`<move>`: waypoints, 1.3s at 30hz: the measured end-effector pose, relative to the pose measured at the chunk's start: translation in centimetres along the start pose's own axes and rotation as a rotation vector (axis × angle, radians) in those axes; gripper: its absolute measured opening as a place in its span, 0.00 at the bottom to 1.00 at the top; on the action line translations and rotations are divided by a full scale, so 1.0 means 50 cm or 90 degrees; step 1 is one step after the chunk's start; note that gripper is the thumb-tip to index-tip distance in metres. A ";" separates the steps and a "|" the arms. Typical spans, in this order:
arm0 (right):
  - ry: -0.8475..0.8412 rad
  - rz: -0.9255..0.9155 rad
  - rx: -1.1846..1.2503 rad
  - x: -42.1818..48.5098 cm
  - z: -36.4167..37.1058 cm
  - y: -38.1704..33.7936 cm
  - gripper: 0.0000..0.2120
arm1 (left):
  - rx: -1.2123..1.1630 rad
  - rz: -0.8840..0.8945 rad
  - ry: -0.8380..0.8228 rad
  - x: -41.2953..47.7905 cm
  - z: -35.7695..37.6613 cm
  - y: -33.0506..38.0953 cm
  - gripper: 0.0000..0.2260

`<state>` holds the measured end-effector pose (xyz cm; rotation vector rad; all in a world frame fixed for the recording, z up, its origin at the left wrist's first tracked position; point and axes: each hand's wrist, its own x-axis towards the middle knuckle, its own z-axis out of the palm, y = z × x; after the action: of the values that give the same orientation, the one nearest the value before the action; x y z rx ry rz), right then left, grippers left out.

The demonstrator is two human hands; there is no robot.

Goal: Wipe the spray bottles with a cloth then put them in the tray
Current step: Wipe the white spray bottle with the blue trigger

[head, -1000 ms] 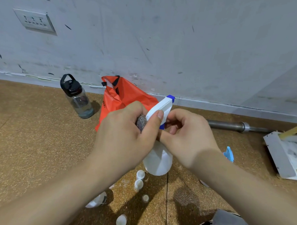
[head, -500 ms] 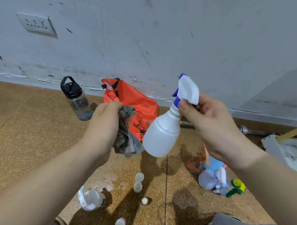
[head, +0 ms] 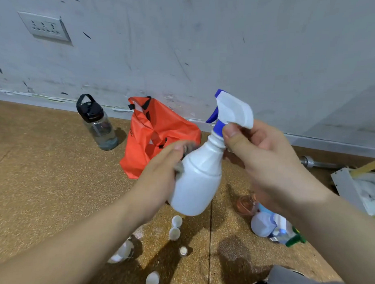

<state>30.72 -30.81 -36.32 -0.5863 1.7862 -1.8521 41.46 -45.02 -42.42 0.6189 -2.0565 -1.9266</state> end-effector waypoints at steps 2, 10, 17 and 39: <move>-0.021 0.027 0.012 0.005 -0.005 -0.001 0.08 | -0.136 -0.182 -0.006 -0.004 0.010 -0.022 0.16; -0.037 0.068 -0.017 0.004 0.011 0.022 0.07 | 0.092 0.059 0.086 -0.049 0.055 0.024 0.17; -0.035 0.072 0.000 -0.004 0.014 0.016 0.08 | 0.084 0.075 -0.033 -0.044 0.029 0.009 0.28; -0.019 0.062 -0.010 -0.003 0.012 0.012 0.08 | -0.042 -0.060 -0.010 -0.036 0.022 0.001 0.17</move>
<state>31.25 -31.21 -36.88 -0.5192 1.7789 -1.7573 42.49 -43.20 -42.30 0.7007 -1.9977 -2.0478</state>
